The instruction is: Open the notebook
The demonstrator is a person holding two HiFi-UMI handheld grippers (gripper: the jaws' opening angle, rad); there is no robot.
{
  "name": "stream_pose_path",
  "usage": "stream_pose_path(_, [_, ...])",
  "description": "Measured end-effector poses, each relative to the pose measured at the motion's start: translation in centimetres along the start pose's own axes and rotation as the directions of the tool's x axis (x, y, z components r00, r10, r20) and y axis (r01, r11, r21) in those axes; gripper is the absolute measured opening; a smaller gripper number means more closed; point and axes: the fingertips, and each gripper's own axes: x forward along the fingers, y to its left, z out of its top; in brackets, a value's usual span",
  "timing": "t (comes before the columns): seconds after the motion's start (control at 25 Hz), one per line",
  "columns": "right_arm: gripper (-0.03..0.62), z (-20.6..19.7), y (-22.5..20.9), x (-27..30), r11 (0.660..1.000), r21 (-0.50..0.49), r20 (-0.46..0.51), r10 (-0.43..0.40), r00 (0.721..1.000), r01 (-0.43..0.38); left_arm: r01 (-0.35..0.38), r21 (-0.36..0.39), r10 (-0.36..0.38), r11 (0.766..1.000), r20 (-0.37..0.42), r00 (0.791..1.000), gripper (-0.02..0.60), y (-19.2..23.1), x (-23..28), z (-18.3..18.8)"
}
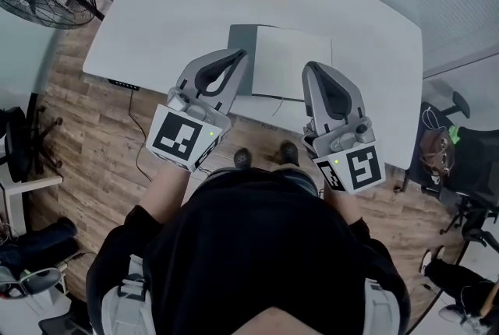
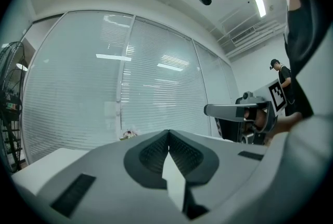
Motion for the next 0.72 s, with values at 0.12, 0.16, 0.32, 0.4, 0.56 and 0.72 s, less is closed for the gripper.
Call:
stream_pose_path(0.12, [0.005, 0.0, 0.1, -0.1, 1.000, 0.001, 0.001, 0.001, 1.000, -0.001, 0.012, 0.028, -0.014, 1.000, 0.057, 0.998, 0.014, -0.6, 0.3, 0.6])
stream_pose_path(0.16, [0.004, 0.1, 0.1, -0.1, 1.000, 0.002, 0.003, -0.001, 1.000, 0.001, 0.014, 0.033, -0.016, 0.999, 0.058, 0.998, 0.014, -0.7, 0.4, 0.5])
stream_pose_path(0.32, [0.005, 0.1, 0.0, -0.2, 1.000, 0.001, 0.006, -0.009, 1.000, 0.009, 0.018, 0.011, -0.019, 1.000, 0.027, 0.999, 0.014, -0.7, 0.3, 0.3])
stream_pose_path(0.4, [0.005, 0.1, -0.1, -0.3, 1.000, 0.003, 0.007, -0.013, 1.000, 0.013, 0.022, 0.002, -0.022, 1.000, 0.027, 0.999, 0.014, -0.8, 0.2, 0.3])
stream_pose_path(0.56, [0.005, 0.2, -0.2, -0.4, 1.000, 0.008, 0.010, -0.024, 1.000, 0.024, 0.020, -0.005, -0.020, 1.000, -0.007, 1.000, 0.013, -0.9, 0.1, -0.3])
stream_pose_path(0.72, [0.005, 0.3, -0.1, -0.5, 1.000, 0.003, 0.008, -0.024, 1.000, 0.024, 0.028, -0.009, -0.028, 1.000, -0.012, 1.000, 0.014, -1.2, 0.0, -0.5])
